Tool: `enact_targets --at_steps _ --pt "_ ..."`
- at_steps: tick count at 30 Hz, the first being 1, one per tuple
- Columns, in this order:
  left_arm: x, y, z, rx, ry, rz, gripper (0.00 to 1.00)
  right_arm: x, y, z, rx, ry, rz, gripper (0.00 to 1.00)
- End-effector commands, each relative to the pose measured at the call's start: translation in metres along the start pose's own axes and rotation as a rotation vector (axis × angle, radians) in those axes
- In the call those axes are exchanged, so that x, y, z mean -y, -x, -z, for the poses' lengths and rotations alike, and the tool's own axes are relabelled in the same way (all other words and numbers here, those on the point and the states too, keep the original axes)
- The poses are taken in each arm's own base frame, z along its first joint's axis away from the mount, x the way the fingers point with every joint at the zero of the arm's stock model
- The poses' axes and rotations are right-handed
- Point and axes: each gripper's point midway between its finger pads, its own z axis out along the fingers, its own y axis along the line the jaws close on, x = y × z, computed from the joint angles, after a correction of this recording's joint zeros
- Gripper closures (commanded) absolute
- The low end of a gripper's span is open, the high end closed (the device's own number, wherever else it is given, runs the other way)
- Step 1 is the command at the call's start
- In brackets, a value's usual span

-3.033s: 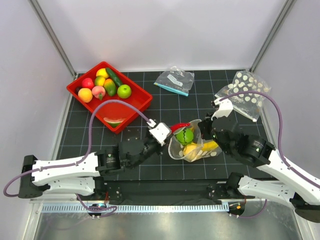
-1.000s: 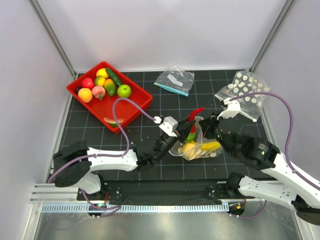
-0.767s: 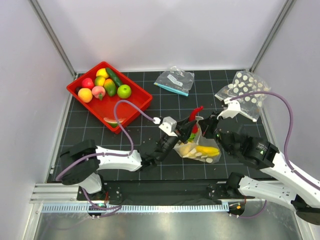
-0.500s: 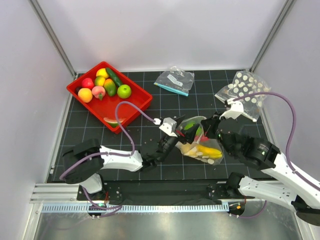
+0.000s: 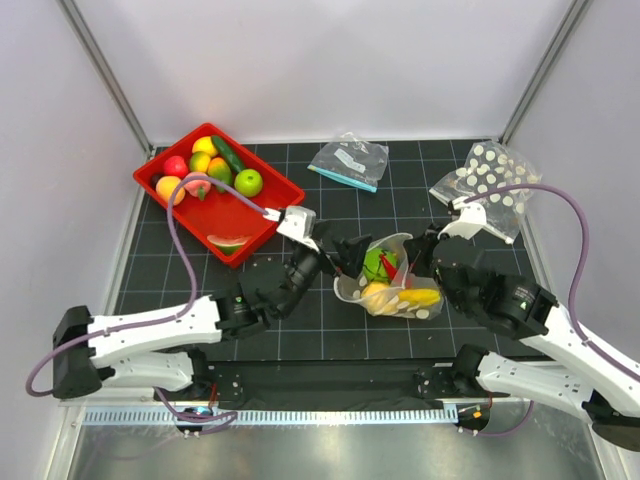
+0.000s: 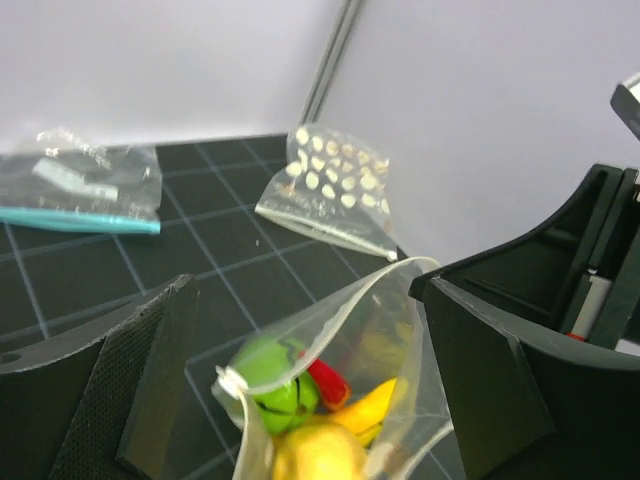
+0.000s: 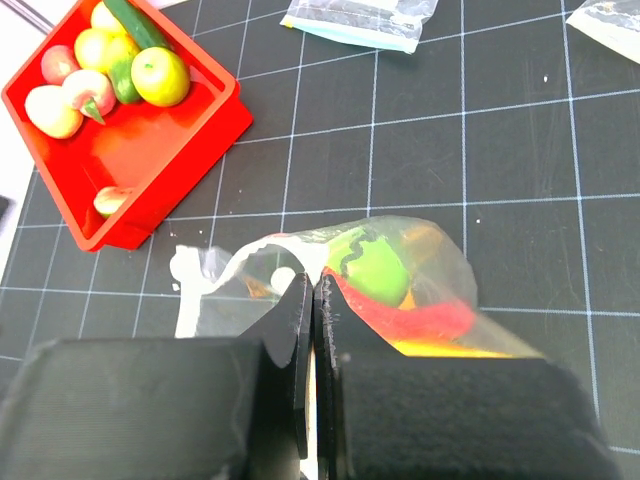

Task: Place the food in the zip-top bag and seal the zipper
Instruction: Place the fake fruit in the zipper food storage bag, then pick up the fake fruit from the bin.

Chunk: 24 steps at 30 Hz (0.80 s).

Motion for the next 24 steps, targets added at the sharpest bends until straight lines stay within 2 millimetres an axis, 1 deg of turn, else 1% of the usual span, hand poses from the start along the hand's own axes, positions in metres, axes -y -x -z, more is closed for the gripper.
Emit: enact_targets --at_steps 1,2,3,4,7,8,9,10,11,12,13,14,16,17,19,20,22,23,24 --pt "-0.033 -0.017 0.024 -0.187 0.154 -0.055 0.0 -0.008 0.014 -0.003 0.06 0.021 -0.032 0.99" --pt "-0.036 -0.016 0.027 -0.191 0.168 -0.038 0.0 -0.009 0.014 -0.003 0.06 0.025 -0.032 0.99" --pt "-0.043 -0.012 0.034 -0.182 0.192 -0.02 0.0 -0.009 0.013 -0.004 0.057 0.029 -0.023 0.99" --pt "-0.051 -0.012 0.039 -0.18 0.23 0.002 0.0 -0.012 0.013 -0.004 0.055 0.041 -0.016 0.99" --pt "-0.069 -0.006 0.054 -0.163 0.256 0.013 0.0 -0.014 0.011 -0.004 0.041 0.055 0.015 0.99" --pt "-0.079 -0.002 0.054 -0.153 0.281 0.022 0.0 -0.015 0.009 -0.005 0.036 0.055 0.028 0.99" --pt "-0.093 -0.005 0.06 -0.185 0.326 -0.005 0.0 -0.016 0.009 -0.005 0.031 0.062 0.043 0.99" --pt "-0.104 -0.001 0.062 -0.187 0.362 -0.005 0.0 -0.016 0.008 -0.006 0.025 0.057 0.051 0.99" --pt "-0.121 0.01 0.059 -0.175 0.416 0.013 0.0 -0.016 0.007 -0.008 0.02 0.051 0.058 0.99" --pt "-0.135 0.006 0.063 -0.216 0.457 -0.006 0.0 -0.017 0.007 -0.008 0.02 0.053 0.059 0.99" --pt "-0.146 0.006 0.061 -0.231 0.488 0.002 0.0 -0.017 0.006 -0.009 0.016 0.054 0.062 0.99" --pt "-0.168 0.012 0.06 -0.221 0.555 0.01 0.0 -0.018 0.005 -0.009 0.015 0.057 0.062 0.99" --pt "-0.183 0.016 0.059 -0.235 0.595 0.032 0.0 -0.02 0.005 -0.009 0.017 0.068 0.056 0.99" --pt "-0.201 0.017 0.055 -0.231 0.65 0.039 0.0 -0.021 0.005 -0.01 0.015 0.069 0.061 0.99" --pt "-0.218 0.016 0.053 -0.237 0.708 0.045 0.0 -0.021 0.006 -0.01 0.017 0.07 0.06 0.99" --pt "-0.232 0.018 0.048 -0.242 0.749 0.039 0.0 -0.021 0.005 -0.01 0.015 0.071 0.062 0.99" --pt "-0.243 0.015 0.042 -0.278 0.779 0.033 0.0 -0.022 0.005 -0.01 0.017 0.074 0.061 0.98" --pt "-0.25 0.029 0.036 -0.259 0.804 0.04 0.0 -0.023 0.006 -0.009 0.017 0.081 0.059 0.99" --pt "-0.261 0.016 0.032 -0.321 0.833 0.016 0.0 -0.022 0.006 -0.009 0.018 0.083 0.058 0.99"
